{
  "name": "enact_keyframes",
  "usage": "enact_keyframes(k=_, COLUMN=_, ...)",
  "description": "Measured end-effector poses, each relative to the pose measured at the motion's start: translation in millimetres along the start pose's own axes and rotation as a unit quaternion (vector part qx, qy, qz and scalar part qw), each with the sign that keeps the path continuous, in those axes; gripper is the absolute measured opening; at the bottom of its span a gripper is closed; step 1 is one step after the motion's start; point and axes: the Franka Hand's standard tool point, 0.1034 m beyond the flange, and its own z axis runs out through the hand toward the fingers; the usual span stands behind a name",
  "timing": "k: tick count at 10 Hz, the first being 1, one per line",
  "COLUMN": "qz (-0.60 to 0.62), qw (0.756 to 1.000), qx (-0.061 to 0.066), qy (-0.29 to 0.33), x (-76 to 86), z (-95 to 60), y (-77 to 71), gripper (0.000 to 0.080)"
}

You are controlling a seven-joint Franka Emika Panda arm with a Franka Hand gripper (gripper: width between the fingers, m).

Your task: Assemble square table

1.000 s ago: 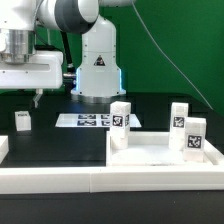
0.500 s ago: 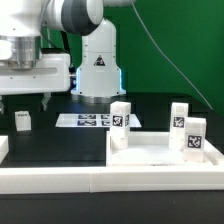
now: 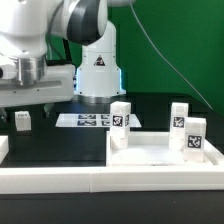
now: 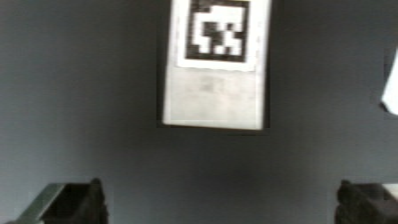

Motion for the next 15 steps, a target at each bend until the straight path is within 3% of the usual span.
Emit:
enact_keyframes(k=1, qz=-0.003, qw=1.0, qx=0.002, qy=-0.012, x=2.4, z=2.2, y=0.3, gripper=0.0649)
enact_keyframes(k=3, qz=0.019, qw=0.997, qx=-0.01, qy=-0.075, x=-5.8, z=16.8, y=3.4, gripper=0.0649)
enact_keyframes(k=4, qz=0.017, qw=0.996, qx=-0.009, qy=-0.089, x=-5.7, z=16.8, y=1.6, gripper=0.0649)
enact_keyframes(k=5, qz=0.02, qw=0.993, qx=0.001, qy=-0.118, x=-7.0, z=17.8, y=-2.3, gripper=0.0649)
enact_keyframes(k=8, qz=0.018, qw=0.992, qx=0.001, qy=-0.124, x=-4.5, z=20.6, y=0.0, gripper=0.0649)
enact_keyframes(k=11, qz=0.063, qw=0.988, qx=-0.032, qy=-0.135, x=-21.2, z=28.5, y=5.4, gripper=0.0649)
enact_keyframes(k=14, qz=0.056, qw=0.987, qx=-0.028, qy=-0.146, x=-21.3, z=28.7, y=3.7, gripper=0.0649)
enact_keyframes(k=15, qz=0.057, qw=0.983, qx=-0.021, qy=-0.173, x=-25.3, z=29.8, y=1.6, gripper=0.0649)
